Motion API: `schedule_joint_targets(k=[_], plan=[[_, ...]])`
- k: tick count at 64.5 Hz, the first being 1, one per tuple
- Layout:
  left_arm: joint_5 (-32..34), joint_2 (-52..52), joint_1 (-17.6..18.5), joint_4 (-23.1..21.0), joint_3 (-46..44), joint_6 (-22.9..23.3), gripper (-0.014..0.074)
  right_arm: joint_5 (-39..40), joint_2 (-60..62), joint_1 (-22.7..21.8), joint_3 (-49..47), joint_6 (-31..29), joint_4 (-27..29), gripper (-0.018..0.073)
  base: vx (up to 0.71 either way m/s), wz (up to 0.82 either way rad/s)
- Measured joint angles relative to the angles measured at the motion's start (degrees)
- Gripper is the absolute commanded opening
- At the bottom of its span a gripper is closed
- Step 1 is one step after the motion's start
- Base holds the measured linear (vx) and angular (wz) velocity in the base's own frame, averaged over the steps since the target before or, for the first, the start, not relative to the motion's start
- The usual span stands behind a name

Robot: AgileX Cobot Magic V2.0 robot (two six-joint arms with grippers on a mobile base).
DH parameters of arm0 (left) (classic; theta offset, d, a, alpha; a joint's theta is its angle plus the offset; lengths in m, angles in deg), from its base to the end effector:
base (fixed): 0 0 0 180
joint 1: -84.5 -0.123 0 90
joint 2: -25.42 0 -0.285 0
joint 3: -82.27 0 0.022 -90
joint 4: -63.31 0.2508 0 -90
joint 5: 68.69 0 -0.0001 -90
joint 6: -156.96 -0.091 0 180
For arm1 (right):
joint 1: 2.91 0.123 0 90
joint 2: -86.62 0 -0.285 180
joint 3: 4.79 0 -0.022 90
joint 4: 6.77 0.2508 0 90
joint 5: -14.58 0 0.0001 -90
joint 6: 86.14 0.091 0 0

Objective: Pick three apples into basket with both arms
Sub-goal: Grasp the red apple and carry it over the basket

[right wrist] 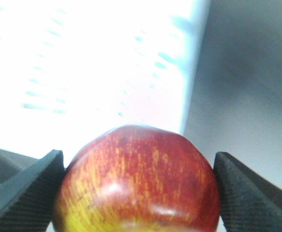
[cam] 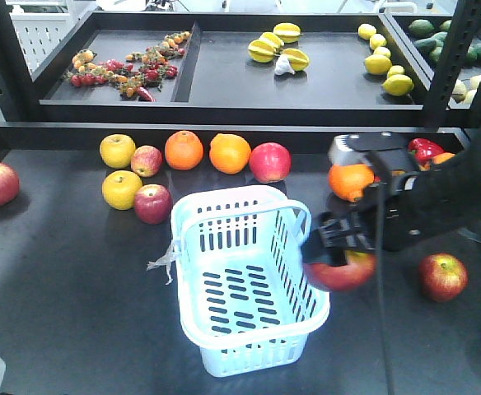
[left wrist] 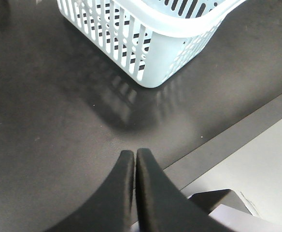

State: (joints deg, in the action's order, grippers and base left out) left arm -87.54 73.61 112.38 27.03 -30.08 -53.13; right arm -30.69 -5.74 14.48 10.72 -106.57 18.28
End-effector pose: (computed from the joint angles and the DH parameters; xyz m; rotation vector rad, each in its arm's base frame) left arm 0.0912 -0.0680 0.1870 0.5670 2.2581 -0.5112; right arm 0.2782 0.1158 0.2763 -0.5529 2.5696 0.4927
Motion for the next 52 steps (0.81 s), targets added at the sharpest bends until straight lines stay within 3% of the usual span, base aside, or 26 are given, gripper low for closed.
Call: schedule_joint_targets(k=[12,30,36,52], plan=[[0.0,0.0,0.0,0.0,0.0,0.0,-0.0008,6.52,-3.97,4.37,0.06,-0.63,0.78,-0.0005,0.0,0.0],[0.0,0.0,0.0,0.0,0.0,0.0,-0.0008,12.86,-12.79,5.01,0.12,-0.74,4.46,0.0043,0.0,0.0],[0.0,0.0,0.0,-0.02,0.0,0.0,-0.0008,13.68,-14.67,5.01,0.12,-1.52,5.96,0.0127,0.0,0.0],[0.0,0.0,0.0,-0.14,0.0,0.0,-0.0008,14.69,-16.59,5.01,0.12,-5.63,10.17,0.0529,0.0,0.0]])
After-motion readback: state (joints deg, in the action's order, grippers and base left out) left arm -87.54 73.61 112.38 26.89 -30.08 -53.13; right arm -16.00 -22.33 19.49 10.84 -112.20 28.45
